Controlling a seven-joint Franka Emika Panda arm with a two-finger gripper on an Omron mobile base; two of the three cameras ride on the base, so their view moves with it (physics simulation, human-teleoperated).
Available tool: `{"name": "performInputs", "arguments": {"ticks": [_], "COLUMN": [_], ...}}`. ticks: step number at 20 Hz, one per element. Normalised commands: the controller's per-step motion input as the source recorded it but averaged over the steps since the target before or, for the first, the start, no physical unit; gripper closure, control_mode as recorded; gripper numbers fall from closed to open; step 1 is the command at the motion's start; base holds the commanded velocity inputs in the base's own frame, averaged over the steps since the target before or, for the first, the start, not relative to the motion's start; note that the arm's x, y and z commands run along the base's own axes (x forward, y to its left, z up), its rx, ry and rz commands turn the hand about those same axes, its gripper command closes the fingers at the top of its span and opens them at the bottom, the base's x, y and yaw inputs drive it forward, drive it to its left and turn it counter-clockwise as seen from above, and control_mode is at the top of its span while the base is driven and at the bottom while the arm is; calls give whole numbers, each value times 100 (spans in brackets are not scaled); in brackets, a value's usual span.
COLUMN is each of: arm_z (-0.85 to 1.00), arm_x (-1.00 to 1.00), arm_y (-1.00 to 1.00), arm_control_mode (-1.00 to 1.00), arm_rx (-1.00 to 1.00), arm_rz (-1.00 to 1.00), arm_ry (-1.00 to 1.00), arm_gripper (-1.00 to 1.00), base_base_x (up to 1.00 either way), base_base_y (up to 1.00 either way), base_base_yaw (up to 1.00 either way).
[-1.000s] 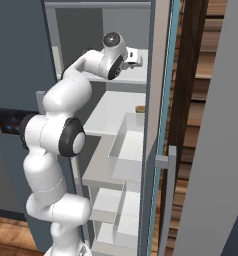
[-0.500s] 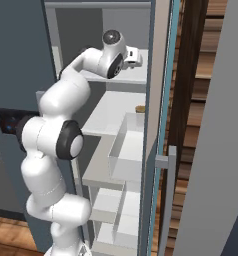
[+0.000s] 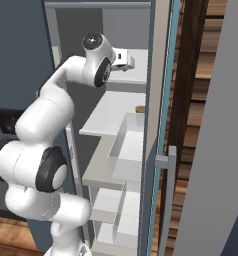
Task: Move the bar and cup from the second highest shelf to the top shelf to make space. Then, place the pitcher from the counter on the cleared second highest shelf.
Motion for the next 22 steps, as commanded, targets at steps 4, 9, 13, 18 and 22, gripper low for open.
{"name": "performInputs", "arguments": {"ticks": [4, 9, 13, 18, 22], "arm_z": [-5, -5, -9, -9, -21], "arm_x": [-100, -100, -100, -82, -65], "arm_y": [6, 1, 1, 22, 27], "arm_control_mode": [-100, -100, -100, -100, -100], "arm_rx": [-2, 0, 0, 0, 0], "arm_rz": [-10, -14, -17, -13, -4], "arm_ry": [-8, -3, -2, 0, 0], "arm_gripper": [-100, -100, -100, -100, -100], "base_base_x": [0, 0, 0, 0, 0], "base_base_y": [0, 0, 0, 0, 0], "base_base_yaw": [0, 0, 0, 0, 0]}}
